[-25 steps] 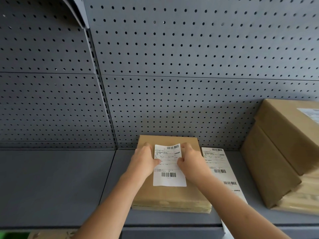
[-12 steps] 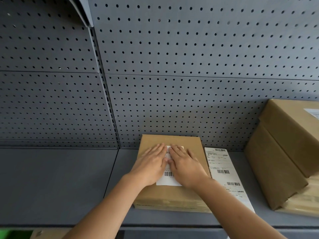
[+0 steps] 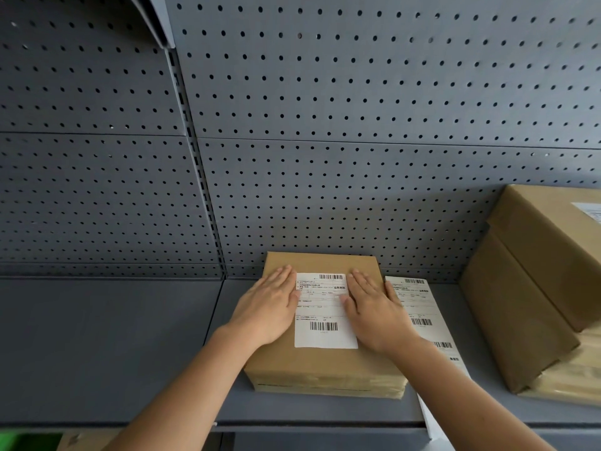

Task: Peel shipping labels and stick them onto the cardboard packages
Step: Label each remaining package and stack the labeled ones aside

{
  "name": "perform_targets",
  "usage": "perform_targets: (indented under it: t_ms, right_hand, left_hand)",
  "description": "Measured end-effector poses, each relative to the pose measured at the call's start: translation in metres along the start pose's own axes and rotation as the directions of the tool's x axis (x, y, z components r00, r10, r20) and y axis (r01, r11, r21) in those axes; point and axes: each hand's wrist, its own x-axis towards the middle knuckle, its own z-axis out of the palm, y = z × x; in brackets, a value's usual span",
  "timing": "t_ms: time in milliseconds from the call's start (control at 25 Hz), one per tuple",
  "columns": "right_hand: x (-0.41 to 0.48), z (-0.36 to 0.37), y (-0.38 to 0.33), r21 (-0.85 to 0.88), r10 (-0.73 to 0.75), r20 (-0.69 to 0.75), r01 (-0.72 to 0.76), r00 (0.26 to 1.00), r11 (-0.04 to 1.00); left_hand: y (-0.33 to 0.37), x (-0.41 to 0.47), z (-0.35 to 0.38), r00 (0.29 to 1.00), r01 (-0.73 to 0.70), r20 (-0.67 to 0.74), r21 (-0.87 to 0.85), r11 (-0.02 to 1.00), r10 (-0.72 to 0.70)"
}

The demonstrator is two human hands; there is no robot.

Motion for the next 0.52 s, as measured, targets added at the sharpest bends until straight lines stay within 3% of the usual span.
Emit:
perform_targets:
  t_ms: [240, 520]
  right_hand:
    - [-0.021, -0.002, -0.033, 0.035, -0.209, -0.013, 0.209, 0.978, 0.977]
    - [-0.029, 0.006, -0.031, -0.024, -0.167, 0.031, 0.167, 0.986, 0.986]
  left_hand:
    - [0.03, -0.018, 0.009, 0.99, -0.141, -0.006, -0.001, 0.99, 0.141]
    - [0.034, -0.024, 0.015, 0.993, -0.109, 0.048, 0.093, 0.99, 0.104]
